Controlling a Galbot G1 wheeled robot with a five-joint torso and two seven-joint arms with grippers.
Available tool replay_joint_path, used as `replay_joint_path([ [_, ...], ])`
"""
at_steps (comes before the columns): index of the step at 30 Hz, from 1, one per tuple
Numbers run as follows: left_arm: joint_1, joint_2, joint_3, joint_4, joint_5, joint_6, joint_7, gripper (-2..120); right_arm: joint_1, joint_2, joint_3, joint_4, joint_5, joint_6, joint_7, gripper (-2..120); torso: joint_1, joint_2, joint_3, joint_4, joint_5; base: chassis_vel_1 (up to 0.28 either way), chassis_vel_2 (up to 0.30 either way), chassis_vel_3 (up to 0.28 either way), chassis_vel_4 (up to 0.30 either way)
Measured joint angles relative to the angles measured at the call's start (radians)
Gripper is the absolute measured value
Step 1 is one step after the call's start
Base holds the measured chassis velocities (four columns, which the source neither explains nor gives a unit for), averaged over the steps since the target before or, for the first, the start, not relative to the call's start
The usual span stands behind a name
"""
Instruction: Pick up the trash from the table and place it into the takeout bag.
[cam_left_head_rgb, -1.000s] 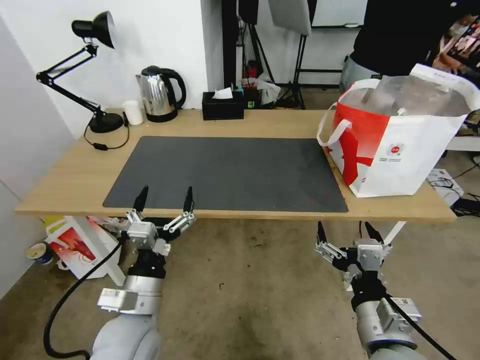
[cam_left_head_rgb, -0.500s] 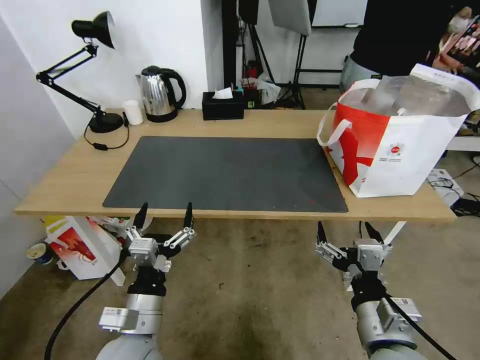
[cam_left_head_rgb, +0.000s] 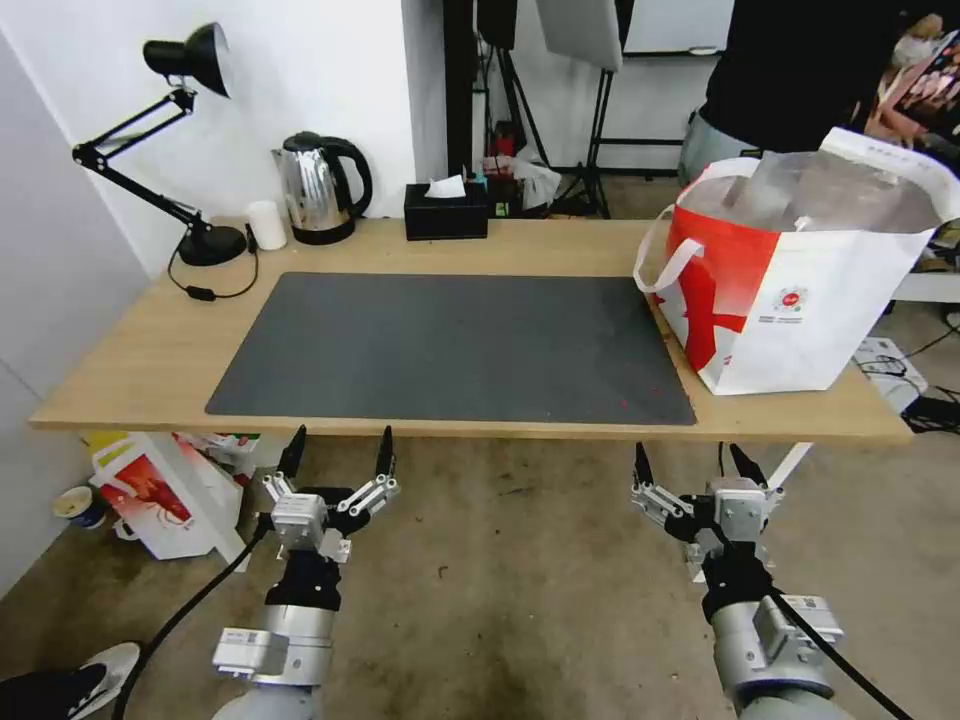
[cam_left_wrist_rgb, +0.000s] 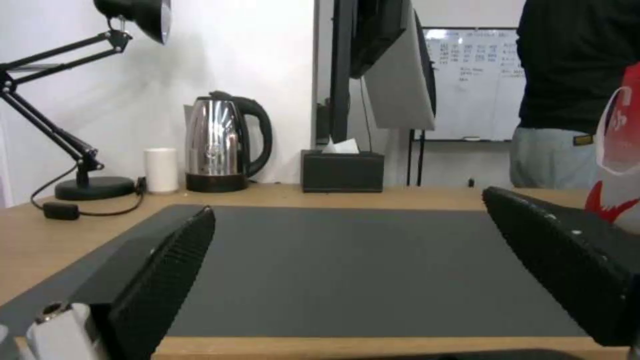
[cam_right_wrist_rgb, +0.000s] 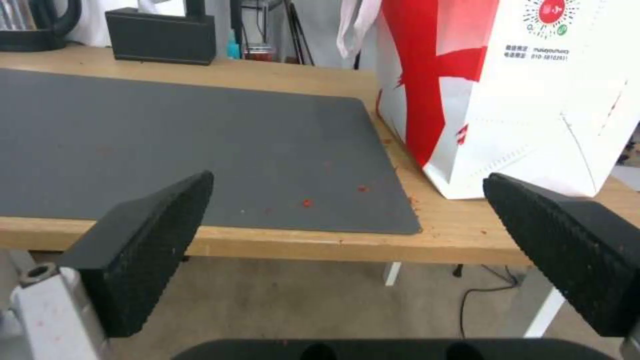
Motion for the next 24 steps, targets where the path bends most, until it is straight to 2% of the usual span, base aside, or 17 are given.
replay_joint_path([
  [24, 0.000, 0.026, -0.009, 0.017, -0.007, 0.008, -0.030, 100, 0.000, 0.000, 0.000, 0.000, 0.000, 0.000, 0.000, 100, 0.000, 0.000, 0.000, 0.0000, 0.0000, 0.000, 0.000, 0.000, 0.000],
])
